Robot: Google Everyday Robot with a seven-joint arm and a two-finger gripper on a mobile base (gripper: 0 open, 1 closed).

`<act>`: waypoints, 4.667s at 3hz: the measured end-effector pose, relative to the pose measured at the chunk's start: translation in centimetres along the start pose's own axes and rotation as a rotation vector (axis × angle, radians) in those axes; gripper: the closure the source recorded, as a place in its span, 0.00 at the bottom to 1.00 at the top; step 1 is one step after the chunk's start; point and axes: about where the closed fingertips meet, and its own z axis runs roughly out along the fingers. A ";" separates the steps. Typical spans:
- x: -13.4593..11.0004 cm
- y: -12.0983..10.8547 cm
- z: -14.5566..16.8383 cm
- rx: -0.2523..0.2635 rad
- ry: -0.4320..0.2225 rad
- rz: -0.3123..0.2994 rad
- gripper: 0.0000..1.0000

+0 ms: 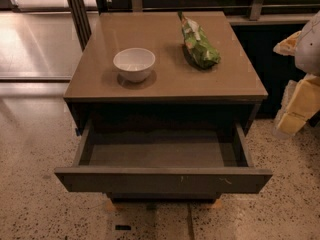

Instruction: Close top drawer

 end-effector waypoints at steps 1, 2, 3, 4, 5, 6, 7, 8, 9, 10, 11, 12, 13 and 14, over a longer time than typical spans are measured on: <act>1.7 2.0 5.7 -0.060 -0.138 0.109 0.00; 2.0 4.9 12.7 -0.141 -0.297 0.261 0.09; 1.3 4.0 13.7 -0.100 -0.358 0.322 0.26; 1.3 3.9 13.5 -0.094 -0.354 0.316 0.49; 1.3 3.9 13.5 -0.094 -0.354 0.316 0.73; 1.5 5.5 14.4 -0.076 -0.373 0.313 0.96; 2.2 8.3 17.4 -0.081 -0.445 0.354 1.00; 2.6 10.8 21.3 -0.148 -0.567 0.451 1.00; 3.0 12.3 25.2 -0.229 -0.635 0.535 1.00; 3.7 12.1 28.9 -0.259 -0.634 0.582 1.00; 3.9 12.2 29.4 -0.261 -0.629 0.587 1.00; 4.5 10.3 30.9 -0.191 -0.579 0.590 1.00; 4.5 10.4 30.9 -0.188 -0.577 0.590 1.00; 4.9 8.1 31.9 -0.112 -0.522 0.588 1.00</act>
Offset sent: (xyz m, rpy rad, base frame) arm 0.0155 0.0430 -0.2230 0.7044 0.0658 -0.2893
